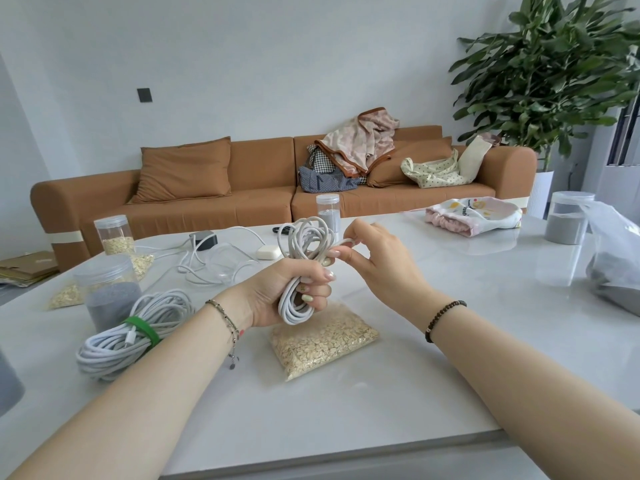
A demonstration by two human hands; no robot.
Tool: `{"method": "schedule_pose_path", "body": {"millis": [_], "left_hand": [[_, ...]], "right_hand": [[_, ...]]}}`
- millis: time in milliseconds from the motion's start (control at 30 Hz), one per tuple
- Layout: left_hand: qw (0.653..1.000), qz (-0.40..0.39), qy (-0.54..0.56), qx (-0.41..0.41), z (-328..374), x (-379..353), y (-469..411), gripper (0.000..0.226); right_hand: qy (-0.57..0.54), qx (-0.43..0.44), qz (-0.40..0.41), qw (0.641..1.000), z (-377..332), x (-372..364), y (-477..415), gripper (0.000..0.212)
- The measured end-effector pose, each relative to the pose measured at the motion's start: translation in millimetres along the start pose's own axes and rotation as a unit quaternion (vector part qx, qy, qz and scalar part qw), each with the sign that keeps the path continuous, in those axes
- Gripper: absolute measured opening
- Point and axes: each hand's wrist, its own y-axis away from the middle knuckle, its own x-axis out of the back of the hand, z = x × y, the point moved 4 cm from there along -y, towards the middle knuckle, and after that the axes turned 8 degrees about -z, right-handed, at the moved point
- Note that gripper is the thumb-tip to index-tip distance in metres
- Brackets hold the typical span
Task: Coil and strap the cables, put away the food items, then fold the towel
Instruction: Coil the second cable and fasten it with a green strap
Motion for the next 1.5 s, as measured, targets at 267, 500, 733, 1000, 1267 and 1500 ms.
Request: {"method": "schedule_pose_path", "body": {"millis": [267,500,733,1000,1267,1500], "left_hand": [[0.995,0.007,-0.016,-0.100,17,8,4,0.027],[0.940,0.161,0.069,-0.293,40,22,10,0.030],[0.941,0.256,-0.049,-0.214,26,28,3,0.036],[0.961,0.239,-0.050,-0.129,13,15,-5,0.026],[0.966,0.213,-0.092,-0.115,11,3,-4,0.036],[0.948,0.242,-0.171,-0.118,12,7,-3,0.056]], "right_hand": [[-0.009,-0.010,0.009,1.000,7,-2,0,0.054],[-0.049,0.003,0.047,0.998,2,6,2,0.027],[-0.096,0.043,0.107,0.989,-9,13,6,0.013],[-0.085,0.062,0.078,0.991,-4,8,4,0.021],[-0.056,0.054,0.060,0.995,-2,4,1,0.015],[-0.027,0.066,0.049,0.996,-2,2,0,0.012]]}}
